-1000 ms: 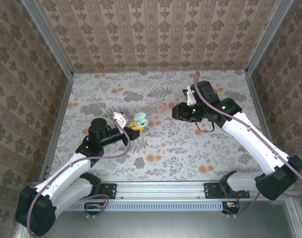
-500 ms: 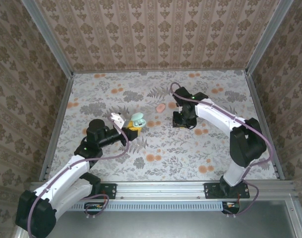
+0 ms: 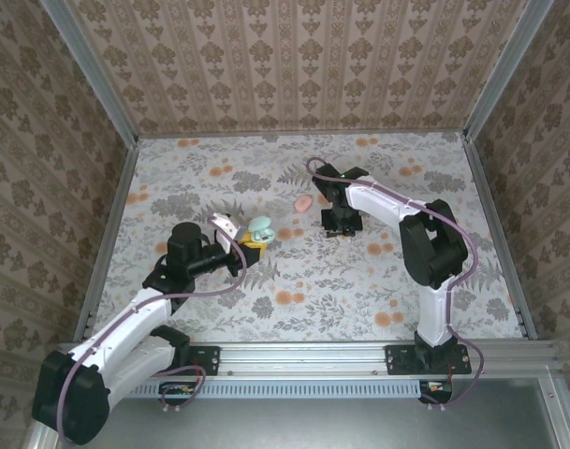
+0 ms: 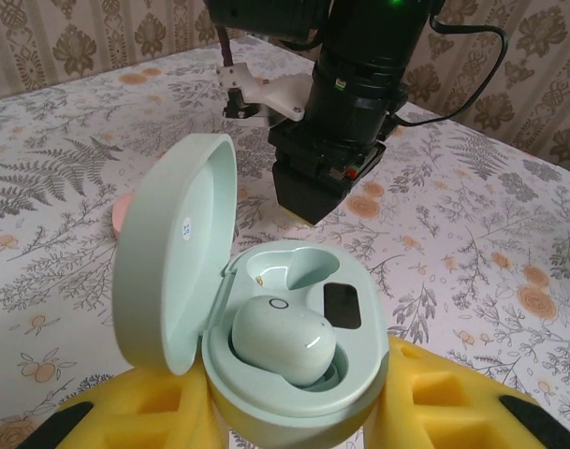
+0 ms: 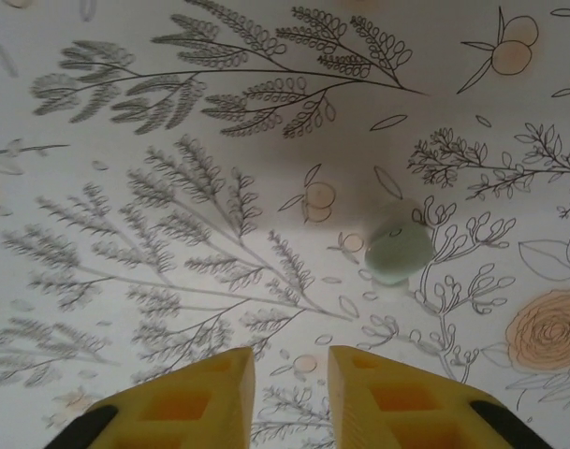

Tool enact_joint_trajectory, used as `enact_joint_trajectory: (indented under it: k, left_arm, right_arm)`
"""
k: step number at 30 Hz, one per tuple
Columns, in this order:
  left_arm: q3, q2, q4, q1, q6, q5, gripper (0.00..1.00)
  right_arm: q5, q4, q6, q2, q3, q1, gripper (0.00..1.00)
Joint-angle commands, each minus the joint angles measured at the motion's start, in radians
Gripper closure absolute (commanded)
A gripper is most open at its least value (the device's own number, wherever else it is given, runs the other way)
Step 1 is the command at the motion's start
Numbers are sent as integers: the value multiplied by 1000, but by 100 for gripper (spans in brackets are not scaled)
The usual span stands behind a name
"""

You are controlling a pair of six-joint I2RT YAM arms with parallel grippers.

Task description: Insert the wireless bluetooth earbuds into the charging case

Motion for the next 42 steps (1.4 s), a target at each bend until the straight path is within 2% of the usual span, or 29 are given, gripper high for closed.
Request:
enact_joint_trajectory:
  k: [1,5,19,29,35,42]
  left_arm:
    - [34,20,0,11,27,29,87]
    - [38,56,20,16,26,71,87]
    - [65,112,30,21,31,93,87]
    - [68,105,19,21,31,91,87]
    - [71,105,13,21,33,93,87]
    - [79,105,5,20,36,97,87]
  right_arm:
    - [58,-57,-2,31,35,-13,68]
    - [59,-49,3,48,35,-36,65]
    - [6,12,7,87,12,-73,67]
    - [-2,19,-1,119,19,-76,70]
    - [-6,22,-9,122,16,-76,76]
    - [-51,60,-39,50,-23,-75,78]
